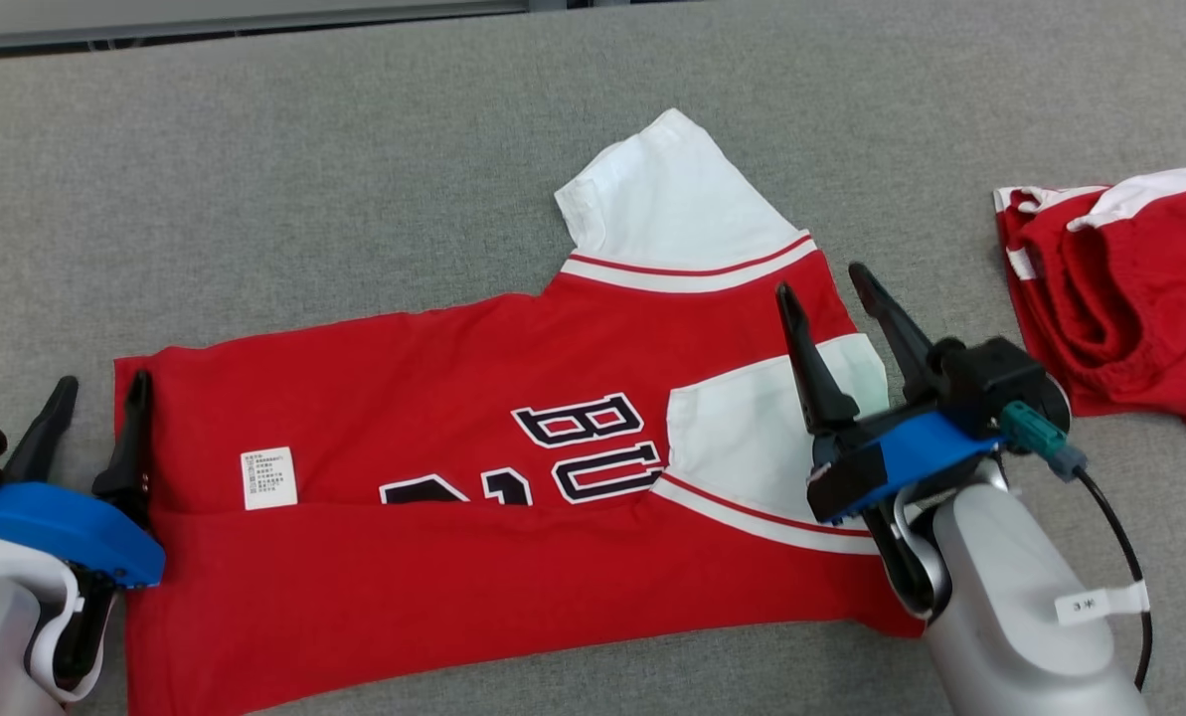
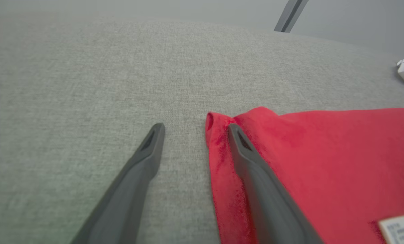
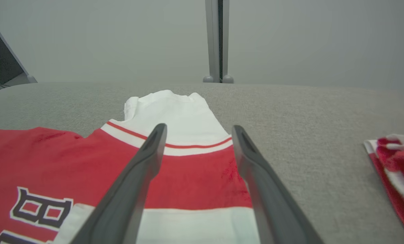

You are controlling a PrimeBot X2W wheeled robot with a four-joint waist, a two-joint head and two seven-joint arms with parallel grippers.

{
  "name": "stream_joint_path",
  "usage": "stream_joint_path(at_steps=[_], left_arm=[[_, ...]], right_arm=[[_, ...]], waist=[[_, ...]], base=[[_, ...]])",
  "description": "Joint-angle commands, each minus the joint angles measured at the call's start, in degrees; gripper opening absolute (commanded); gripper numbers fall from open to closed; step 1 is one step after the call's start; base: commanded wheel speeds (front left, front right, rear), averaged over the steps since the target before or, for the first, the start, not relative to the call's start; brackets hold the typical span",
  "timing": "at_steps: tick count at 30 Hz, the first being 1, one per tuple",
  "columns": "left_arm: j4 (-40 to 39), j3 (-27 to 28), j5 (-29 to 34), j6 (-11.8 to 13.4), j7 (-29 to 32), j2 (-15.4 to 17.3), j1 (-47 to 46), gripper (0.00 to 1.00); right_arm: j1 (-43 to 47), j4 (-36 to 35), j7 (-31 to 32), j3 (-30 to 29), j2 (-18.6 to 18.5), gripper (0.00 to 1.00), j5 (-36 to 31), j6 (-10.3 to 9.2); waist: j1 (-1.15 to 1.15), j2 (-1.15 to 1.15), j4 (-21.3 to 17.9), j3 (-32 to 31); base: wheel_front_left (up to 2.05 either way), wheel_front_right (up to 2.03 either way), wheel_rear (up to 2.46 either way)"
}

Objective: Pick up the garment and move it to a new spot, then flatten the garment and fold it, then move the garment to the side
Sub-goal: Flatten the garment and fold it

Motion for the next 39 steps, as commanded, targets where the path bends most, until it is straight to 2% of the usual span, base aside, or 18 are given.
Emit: stream_joint_path(at_steps=[1, 4, 5, 6, 7, 8, 11, 14, 23, 30, 31, 32, 33, 34, 39], left_arm=[[-0.26, -0.91, -0.89, -0.04, 0.08, 0.45, -0.93, 1.00], [-1.13, -4.66, -2.85, -0.05, 0.16, 1.29, -1.93, 1.00], [-1.36, -5.92, -3.68, -0.05, 0.20, 1.39, -2.25, 0.89], [-1.63, -7.53, -3.93, -0.05, 0.31, 1.68, -2.61, 0.48], [-2.15, -8.93, -4.59, -0.06, 0.36, 1.78, -2.90, 0.12], [-2.75, -10.21, -5.59, -0.06, 0.37, 1.76, -3.17, 0.00], [-4.69, -13.67, -6.89, -0.06, 0.40, 2.75, -4.61, 0.00], [-7.01, -14.72, -7.24, -0.07, 0.39, 2.80, -6.29, 0.00], [-12.13, -16.83, -5.94, -0.07, 0.29, 0.07, -8.93, 0.00], [-13.78, -18.53, -4.98, -0.05, 0.28, -1.41, -10.39, 0.00], [-13.86, -18.48, -4.87, -0.05, 0.29, -1.38, -10.44, 0.00], [-14.06, -18.14, -4.77, -0.04, 0.29, -1.41, -10.50, 0.00], [-14.16, -17.63, -4.62, -0.02, 0.28, -1.39, -10.47, 0.00], [-14.27, -16.80, -4.23, 0.06, 0.27, -1.27, -10.39, 0.00], [-15.11, -10.82, -2.08, 0.04, 0.09, -1.86, -9.72, 0.00]], right_arm=[[-1.47, 0.02, -0.03, 0.14, -0.16, 1.00, -0.47, 0.00], [-4.26, 0.95, 0.28, 0.47, -0.17, 1.00, -2.17, 0.00], [-5.18, 1.34, 0.69, 0.49, -0.17, 1.00, -2.48, 0.00], [-6.17, 1.68, 1.17, 0.31, -0.17, 1.00, -2.83, 0.00], [-7.22, 1.97, 1.78, 0.02, -0.19, 1.00, -3.46, 0.00], [-8.38, 2.27, 2.42, -0.20, -0.16, 1.00, -3.94, 0.00], [-11.81, 3.16, 5.25, -1.30, -0.18, 1.00, -6.55, 0.00], [-15.76, 4.01, 9.20, -3.57, -0.18, 1.00, -8.96, 0.00], [-26.31, 9.56, 22.74, -12.97, -0.23, 1.00, -18.22, 0.00], [-29.52, 12.44, 32.32, -16.31, -0.23, 1.00, -23.49, 0.01], [-29.48, 12.61, 33.34, -16.09, -0.21, 0.92, -24.13, 0.01], [-29.47, 12.50, 34.00, -16.04, -0.21, 0.67, -24.20, 0.01], [-29.42, 12.23, 34.27, -15.98, -0.20, 0.31, -24.23, 0.01], [-29.25, 11.74, 34.14, -15.73, -0.20, 0.00, -24.35, 0.01], [-28.47, 8.35, 30.58, -17.20, -0.28, 0.00, -24.67, -0.01]], waist=[[-0.01, -0.01, 0.19, 0.59], [-0.01, -0.01, 0.32, 2.03], [-0.01, -0.01, 0.43, 2.39], [-0.01, -0.01, 0.55, 2.82], [-0.01, -0.01, 0.74, 3.28], [-0.01, -0.01, 1.00, 3.71], [-0.01, -0.01, 2.33, 5.16], [-0.01, -0.01, 4.38, 6.78], [-0.01, -0.01, 12.30, 10.98], [-0.01, -0.01, 15.28, 12.26], [-0.01, -0.01, 15.33, 12.41], [-0.01, -0.01, 15.35, 12.50], [-0.01, -0.01, 15.30, 12.46], [-0.01, -0.01, 15.16, 12.33], [-0.01, -0.01, 13.90, 11.14]], base=[[0.00, 0.00, 0.00], [0.00, 0.00, 0.00], [0.00, 0.00, 0.00], [0.00, 0.00, 0.00], [0.00, 0.00, 0.00], [0.00, 0.00, 0.00], [0.00, 0.00, 0.00], [0.00, 0.00, 0.00], [0.00, 0.00, 0.00], [0.00, 0.00, 0.00], [0.00, 0.00, 0.00], [0.00, 0.00, 0.00], [0.00, 0.00, 0.00], [0.00, 0.00, 0.00], [0.00, 0.00, 0.00]])
